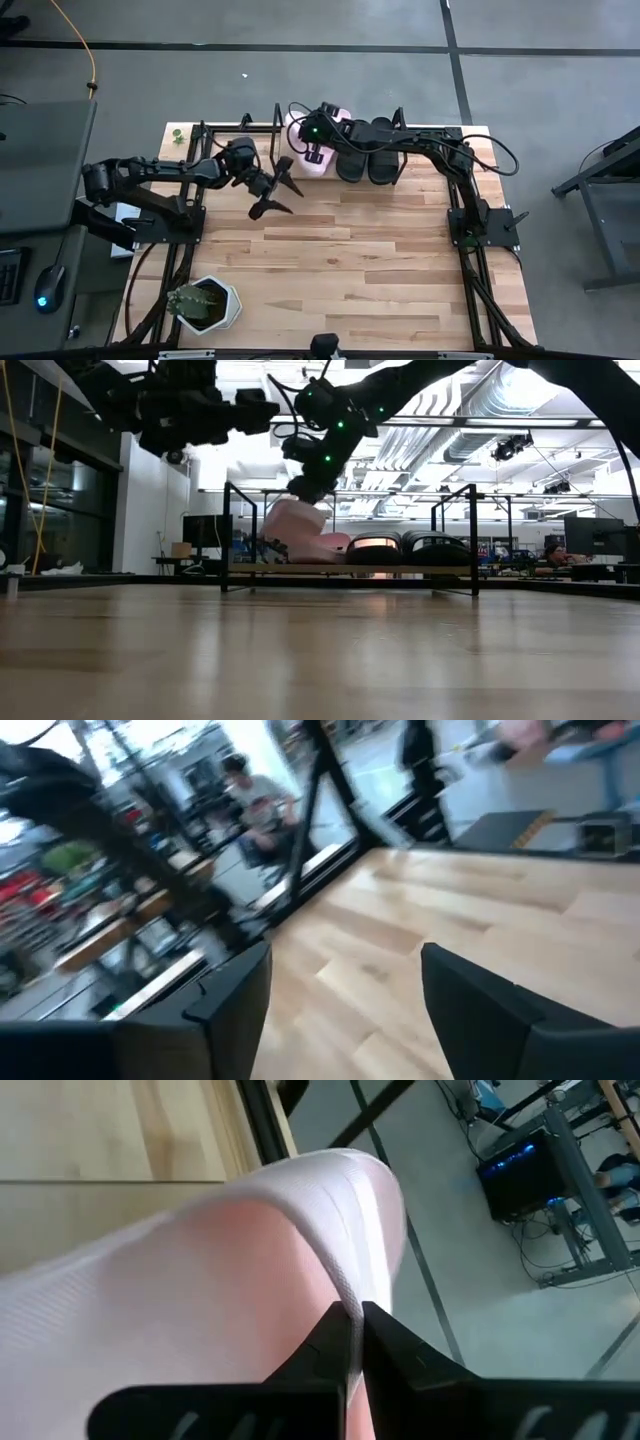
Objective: Pick and place slides into the shelf
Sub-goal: Put the pink slide on the shelf, then adjust the pink slide on the shelf
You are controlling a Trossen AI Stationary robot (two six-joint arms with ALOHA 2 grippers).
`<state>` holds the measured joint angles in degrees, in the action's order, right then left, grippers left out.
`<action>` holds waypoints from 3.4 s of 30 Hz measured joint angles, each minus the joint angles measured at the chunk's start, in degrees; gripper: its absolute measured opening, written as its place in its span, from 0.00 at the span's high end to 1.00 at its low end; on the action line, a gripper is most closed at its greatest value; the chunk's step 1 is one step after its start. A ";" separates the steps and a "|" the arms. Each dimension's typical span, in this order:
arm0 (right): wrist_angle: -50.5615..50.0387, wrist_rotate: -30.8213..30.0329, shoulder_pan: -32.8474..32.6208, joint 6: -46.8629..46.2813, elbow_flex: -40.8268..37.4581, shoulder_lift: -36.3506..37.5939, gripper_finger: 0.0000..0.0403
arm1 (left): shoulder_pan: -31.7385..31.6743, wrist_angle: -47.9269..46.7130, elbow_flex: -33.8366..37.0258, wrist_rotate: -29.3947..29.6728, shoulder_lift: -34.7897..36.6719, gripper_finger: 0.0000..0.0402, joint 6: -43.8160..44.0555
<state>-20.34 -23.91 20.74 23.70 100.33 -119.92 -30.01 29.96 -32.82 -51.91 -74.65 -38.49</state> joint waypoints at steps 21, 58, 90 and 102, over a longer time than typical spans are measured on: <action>5.86 -4.37 -0.91 -2.23 0.03 -0.24 1.00 | 14.26 -10.08 -0.02 5.96 16.86 0.69 1.52; 1.53 -5.77 -2.61 -5.72 15.98 -15.78 0.99 | 20.30 -25.18 -0.02 20.80 30.18 0.68 1.47; -1.26 0.13 -3.44 -4.13 15.85 -13.68 0.44 | 20.27 -31.10 0.00 26.45 34.50 0.68 1.58; -12.55 -2.54 -3.52 -5.79 15.85 -10.45 0.44 | 20.27 -39.11 0.00 28.88 43.34 0.68 3.00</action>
<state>-32.89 -26.45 17.22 17.91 116.18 -130.36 -9.74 -9.16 -32.82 -23.03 -31.32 -35.49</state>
